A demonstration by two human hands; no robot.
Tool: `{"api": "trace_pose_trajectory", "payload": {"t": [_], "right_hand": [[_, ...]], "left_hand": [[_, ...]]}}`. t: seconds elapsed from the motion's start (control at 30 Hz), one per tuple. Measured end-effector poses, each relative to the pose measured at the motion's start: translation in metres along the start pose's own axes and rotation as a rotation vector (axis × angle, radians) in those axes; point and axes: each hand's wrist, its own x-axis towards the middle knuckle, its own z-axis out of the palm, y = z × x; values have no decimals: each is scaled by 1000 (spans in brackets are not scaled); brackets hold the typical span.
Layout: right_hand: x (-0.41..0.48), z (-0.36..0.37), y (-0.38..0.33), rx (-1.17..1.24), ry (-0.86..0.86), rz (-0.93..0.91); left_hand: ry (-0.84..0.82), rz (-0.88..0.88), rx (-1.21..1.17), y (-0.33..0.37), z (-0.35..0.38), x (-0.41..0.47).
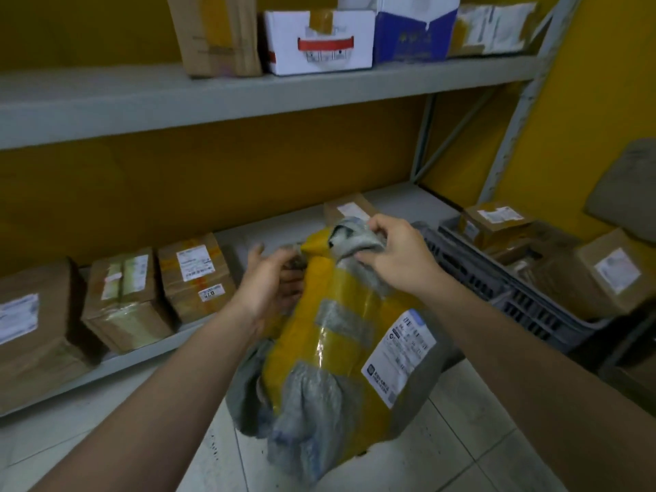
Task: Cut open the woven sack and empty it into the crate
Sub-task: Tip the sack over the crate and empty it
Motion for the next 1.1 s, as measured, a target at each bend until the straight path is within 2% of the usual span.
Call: {"api": "trace_pose_trajectory", "payload": {"t": [0.1, 0.3, 0.47, 0.53, 0.63, 0.7, 0.8, 0.9, 1.0, 1.1], "right_hand": [[17, -21, 3, 65, 53, 118], [40, -52, 18, 67, 71, 245], [46, -64, 19, 20, 68, 235], [53, -65, 22, -73, 6, 146], [68, -66, 31, -361, -172, 2], [75, -67, 31, -432, -223, -5], [83, -78, 22, -392, -124, 95], [97, -97, 23, -395, -10, 198], [103, -117, 32, -396, 9, 288], [104, -133, 37, -389, -36, 309]], "left_hand": [[5, 51, 125, 16, 7, -19], [-13, 145, 694, 11, 12, -53], [-99, 164, 919, -8, 35, -47], [-86, 143, 1039, -20, 41, -37], [-50, 168, 1136, -26, 38, -20], [-40, 233, 1145, -21, 37, -17], [-57, 308, 1176, -6, 37, -11], [-23, 294, 1430, 9, 35, -1], [59, 304, 1526, 28, 37, 11], [47, 367, 1534, 47, 44, 23]]}}
